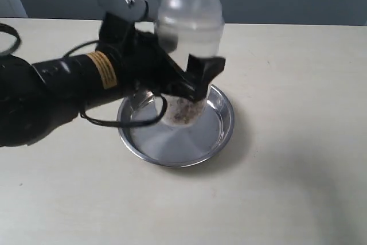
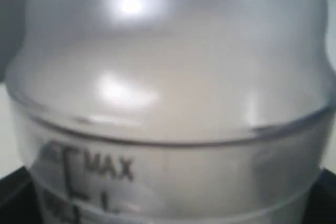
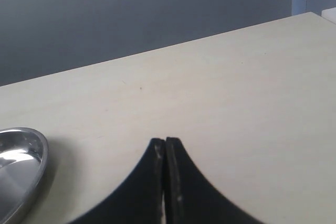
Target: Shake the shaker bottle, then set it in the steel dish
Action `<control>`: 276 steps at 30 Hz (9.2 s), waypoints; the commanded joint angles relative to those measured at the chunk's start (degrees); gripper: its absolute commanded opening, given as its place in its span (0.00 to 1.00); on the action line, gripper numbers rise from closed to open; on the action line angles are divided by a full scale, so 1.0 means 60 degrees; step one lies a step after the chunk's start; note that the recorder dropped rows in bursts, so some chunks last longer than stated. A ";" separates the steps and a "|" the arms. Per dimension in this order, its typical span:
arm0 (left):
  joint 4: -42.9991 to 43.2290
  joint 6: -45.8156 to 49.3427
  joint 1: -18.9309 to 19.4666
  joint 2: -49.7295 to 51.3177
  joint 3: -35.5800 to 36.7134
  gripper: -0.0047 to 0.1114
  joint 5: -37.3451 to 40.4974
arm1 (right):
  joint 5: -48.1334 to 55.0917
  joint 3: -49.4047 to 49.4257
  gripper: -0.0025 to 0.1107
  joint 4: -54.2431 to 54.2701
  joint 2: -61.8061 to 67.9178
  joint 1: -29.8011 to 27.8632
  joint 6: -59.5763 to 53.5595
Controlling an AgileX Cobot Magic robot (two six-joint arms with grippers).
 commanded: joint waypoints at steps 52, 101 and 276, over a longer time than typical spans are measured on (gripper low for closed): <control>-0.1440 0.1171 0.0149 0.0606 0.1019 0.04 -0.1382 | -0.0089 0.0021 0.02 -0.0024 -0.0046 0.0038 -0.0039; -0.0634 0.2064 0.0002 0.0579 0.0873 0.04 -0.1049 | -0.0089 0.0021 0.02 -0.0024 -0.0046 0.0038 -0.0039; -0.2280 0.1929 0.0054 0.4429 0.1101 0.27 -0.7011 | -0.0089 0.0021 0.02 0.0001 -0.0046 0.0038 -0.0039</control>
